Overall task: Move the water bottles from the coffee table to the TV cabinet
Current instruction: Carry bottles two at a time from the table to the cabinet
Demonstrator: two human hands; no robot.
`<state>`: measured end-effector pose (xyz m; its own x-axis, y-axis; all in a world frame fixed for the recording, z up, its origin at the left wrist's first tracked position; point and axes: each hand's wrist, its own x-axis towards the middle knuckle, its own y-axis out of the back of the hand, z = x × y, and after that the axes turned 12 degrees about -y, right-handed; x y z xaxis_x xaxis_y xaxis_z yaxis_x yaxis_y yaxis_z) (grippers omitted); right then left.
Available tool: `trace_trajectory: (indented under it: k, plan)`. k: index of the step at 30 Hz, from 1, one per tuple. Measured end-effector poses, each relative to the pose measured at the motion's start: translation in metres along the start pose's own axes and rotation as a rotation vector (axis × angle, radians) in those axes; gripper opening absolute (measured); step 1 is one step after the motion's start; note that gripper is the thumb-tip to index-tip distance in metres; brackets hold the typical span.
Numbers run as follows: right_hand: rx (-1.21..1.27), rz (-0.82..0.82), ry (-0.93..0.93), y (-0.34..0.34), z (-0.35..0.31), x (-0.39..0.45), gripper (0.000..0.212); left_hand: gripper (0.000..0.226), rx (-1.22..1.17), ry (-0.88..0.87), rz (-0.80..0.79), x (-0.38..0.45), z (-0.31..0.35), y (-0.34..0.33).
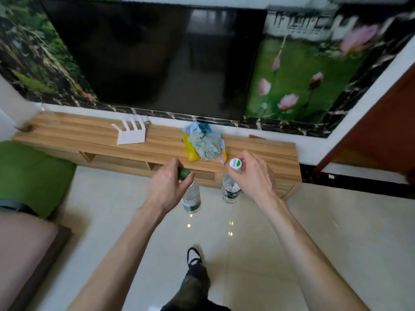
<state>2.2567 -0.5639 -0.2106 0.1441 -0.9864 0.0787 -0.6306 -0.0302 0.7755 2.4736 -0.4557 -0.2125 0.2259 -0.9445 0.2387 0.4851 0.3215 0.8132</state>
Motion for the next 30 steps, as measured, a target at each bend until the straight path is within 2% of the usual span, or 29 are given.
trace_trajectory:
  k: [11,17,24,30]
  plan:
    - [-0.140,0.130,-0.284,0.039,0.058,0.132,0.022,0.039,-0.028,-0.265,-0.228,0.191,0.027,-0.094]
    - [-0.162,0.189,-0.382,0.047,0.082,0.217,0.025,0.036,0.002,-0.396,-0.284,0.297,0.038,-0.137]
    - [-0.196,0.174,-0.411,0.055,0.120,0.304,0.026,0.035,-0.008,-0.460,-0.317,0.386,0.058,-0.191]
    - [-0.210,0.122,-0.405,0.059,0.167,0.379,0.028,0.033,-0.010,-0.426,-0.291,0.444,0.073,-0.255]
